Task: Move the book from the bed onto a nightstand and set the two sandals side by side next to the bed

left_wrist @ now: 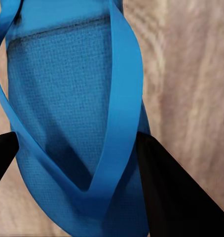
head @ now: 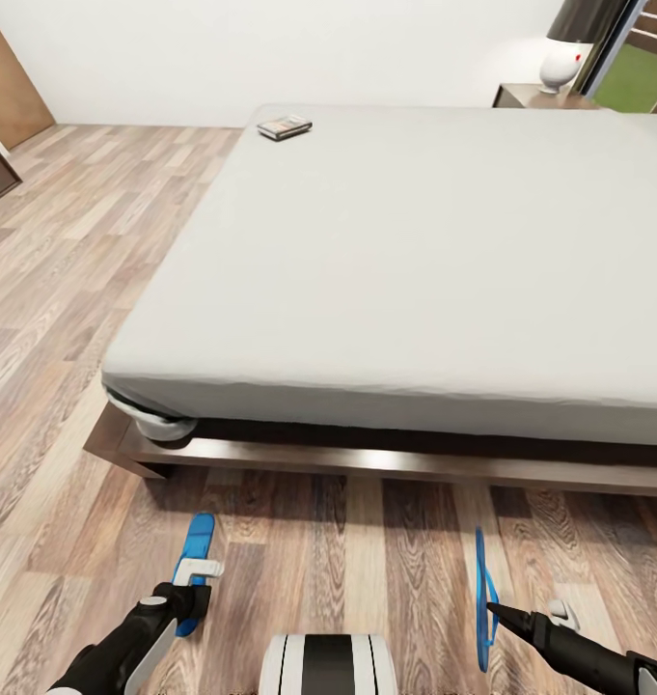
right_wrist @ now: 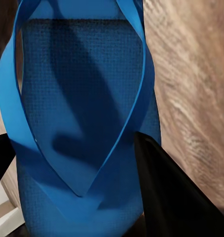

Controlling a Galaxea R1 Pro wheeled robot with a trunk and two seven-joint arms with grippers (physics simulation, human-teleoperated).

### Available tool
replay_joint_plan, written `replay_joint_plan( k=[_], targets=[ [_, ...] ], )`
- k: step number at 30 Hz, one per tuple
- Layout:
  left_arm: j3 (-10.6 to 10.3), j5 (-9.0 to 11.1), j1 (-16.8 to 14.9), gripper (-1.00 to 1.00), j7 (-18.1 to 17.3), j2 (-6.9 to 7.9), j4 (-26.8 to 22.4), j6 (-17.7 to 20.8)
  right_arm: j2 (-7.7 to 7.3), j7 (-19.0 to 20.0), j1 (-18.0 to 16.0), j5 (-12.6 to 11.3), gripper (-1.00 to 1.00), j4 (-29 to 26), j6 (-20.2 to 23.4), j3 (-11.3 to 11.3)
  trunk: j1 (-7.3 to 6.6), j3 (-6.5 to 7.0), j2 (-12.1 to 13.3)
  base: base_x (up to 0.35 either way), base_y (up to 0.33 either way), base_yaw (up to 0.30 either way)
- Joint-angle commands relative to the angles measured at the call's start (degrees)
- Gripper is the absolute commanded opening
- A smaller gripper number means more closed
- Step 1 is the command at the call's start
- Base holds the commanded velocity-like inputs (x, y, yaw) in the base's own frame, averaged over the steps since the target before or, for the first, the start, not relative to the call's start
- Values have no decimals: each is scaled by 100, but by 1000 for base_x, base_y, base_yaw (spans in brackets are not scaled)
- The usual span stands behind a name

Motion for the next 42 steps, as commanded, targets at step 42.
replay_joint_plan(
  k=[42],
  targets=[
    [-42, 51, -3, -100, 37, 9, -27, -54, 0, -1, -3, -24, -100, 0, 53, -13, 50, -447, -28, 0, 0, 0]
  ],
)
